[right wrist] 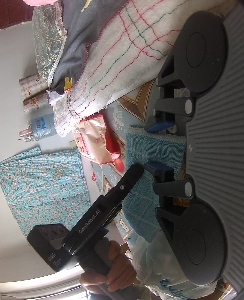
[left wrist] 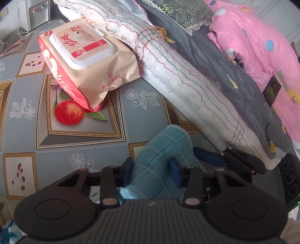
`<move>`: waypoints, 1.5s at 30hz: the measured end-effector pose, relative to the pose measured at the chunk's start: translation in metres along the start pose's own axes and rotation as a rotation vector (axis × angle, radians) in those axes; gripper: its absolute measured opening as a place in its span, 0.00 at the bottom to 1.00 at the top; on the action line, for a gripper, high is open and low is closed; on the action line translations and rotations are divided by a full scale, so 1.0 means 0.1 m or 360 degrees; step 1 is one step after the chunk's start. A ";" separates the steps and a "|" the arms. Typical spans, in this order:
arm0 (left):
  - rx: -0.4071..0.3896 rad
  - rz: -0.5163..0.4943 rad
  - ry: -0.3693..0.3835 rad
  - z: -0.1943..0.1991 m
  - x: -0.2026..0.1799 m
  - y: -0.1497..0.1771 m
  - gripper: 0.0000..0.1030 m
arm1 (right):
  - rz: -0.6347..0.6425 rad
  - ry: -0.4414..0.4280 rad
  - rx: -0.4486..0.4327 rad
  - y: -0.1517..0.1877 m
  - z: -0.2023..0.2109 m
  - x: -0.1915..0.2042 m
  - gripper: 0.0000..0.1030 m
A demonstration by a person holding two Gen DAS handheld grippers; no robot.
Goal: Organize soft objects
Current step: 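Lift the blue towel with the left gripper beside the right gripper, then lower the blue towel into the cardboard box and open the left gripper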
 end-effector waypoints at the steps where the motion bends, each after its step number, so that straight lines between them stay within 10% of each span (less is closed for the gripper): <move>1: -0.0011 -0.0012 -0.0006 0.03 -0.02 0.00 0.30 | 0.0002 0.0006 0.0000 0.00 0.00 0.00 0.35; 14: -0.0265 -0.0310 -0.0167 0.61 -0.61 0.10 0.12 | 0.0063 -0.0011 -0.0097 -0.24 0.13 0.19 0.37; 24: -0.0673 -0.0246 -0.0244 1.93 -0.81 0.24 0.12 | 0.0300 -0.0276 -0.0339 -0.98 0.46 1.21 0.37; 35: -0.1153 0.0306 -0.0637 3.37 0.38 1.10 0.12 | 0.0761 -0.0814 -0.0197 -0.89 -0.14 3.40 0.37; 45: -0.1024 0.0995 -0.0814 3.28 1.82 1.99 0.12 | 0.1365 -0.0976 0.0099 0.13 -0.65 5.01 0.36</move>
Point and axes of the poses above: each gripper's, at about its wrist camera, not at the fingertips, and z roughly against the way its jaws point, x to its left, y to its underside, the point moved 9 cm from there along -z, roughly the way its jaws point, and after that the axes turned 14 degrees about -x, right-handed, at the moved point
